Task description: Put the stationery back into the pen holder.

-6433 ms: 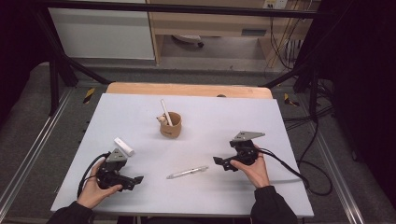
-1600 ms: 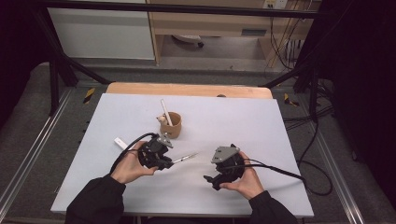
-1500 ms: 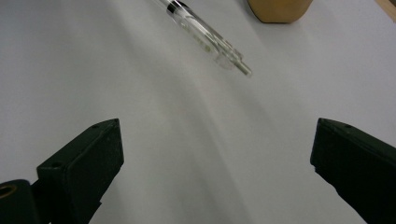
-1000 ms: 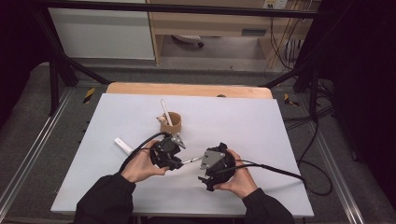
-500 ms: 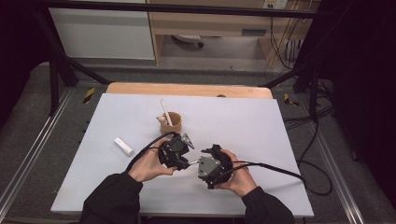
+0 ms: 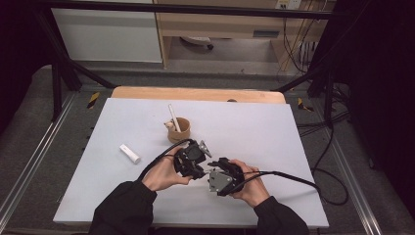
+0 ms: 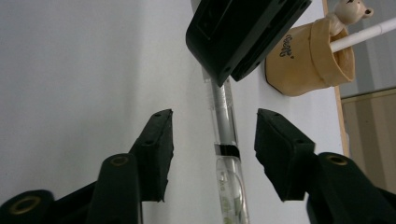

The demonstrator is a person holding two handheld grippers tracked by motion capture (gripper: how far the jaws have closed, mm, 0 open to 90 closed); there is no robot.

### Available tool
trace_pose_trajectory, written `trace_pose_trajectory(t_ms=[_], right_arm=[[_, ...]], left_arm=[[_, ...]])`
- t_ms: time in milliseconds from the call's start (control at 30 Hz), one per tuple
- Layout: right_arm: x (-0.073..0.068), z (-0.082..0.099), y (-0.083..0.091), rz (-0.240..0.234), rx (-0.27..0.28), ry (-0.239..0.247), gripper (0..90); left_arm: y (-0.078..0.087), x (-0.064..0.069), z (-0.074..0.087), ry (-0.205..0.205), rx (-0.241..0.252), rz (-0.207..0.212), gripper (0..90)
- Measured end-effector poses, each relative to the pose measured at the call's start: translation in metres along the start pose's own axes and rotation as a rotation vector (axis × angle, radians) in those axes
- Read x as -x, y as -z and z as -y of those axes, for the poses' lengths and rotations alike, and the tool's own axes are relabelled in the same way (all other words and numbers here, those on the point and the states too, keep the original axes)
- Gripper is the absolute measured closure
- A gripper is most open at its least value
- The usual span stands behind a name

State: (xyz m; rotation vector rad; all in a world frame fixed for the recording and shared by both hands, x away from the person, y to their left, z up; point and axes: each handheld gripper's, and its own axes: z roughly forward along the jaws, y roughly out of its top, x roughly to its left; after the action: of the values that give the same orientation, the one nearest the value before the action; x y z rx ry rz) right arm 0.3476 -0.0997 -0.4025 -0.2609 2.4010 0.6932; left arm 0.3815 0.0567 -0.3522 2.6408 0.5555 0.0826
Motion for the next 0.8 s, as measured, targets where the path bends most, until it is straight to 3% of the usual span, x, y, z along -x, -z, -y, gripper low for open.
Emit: trace_pose_trajectory(t_ms=[400,800], right_arm=[[-0.0011,0.0018,0.004,0.018,0.032,0.072,70.9],[-0.0022,0.0022,0.0042,-0.004,0.043,0.095,79.5]], left_arm=[[-0.0052,0.0022,-0.003,-0.005,-0.001,0.012,79.5],[-0.0045,0.0023,-0.0029,-0.015,0.007,0.017,79.5]])
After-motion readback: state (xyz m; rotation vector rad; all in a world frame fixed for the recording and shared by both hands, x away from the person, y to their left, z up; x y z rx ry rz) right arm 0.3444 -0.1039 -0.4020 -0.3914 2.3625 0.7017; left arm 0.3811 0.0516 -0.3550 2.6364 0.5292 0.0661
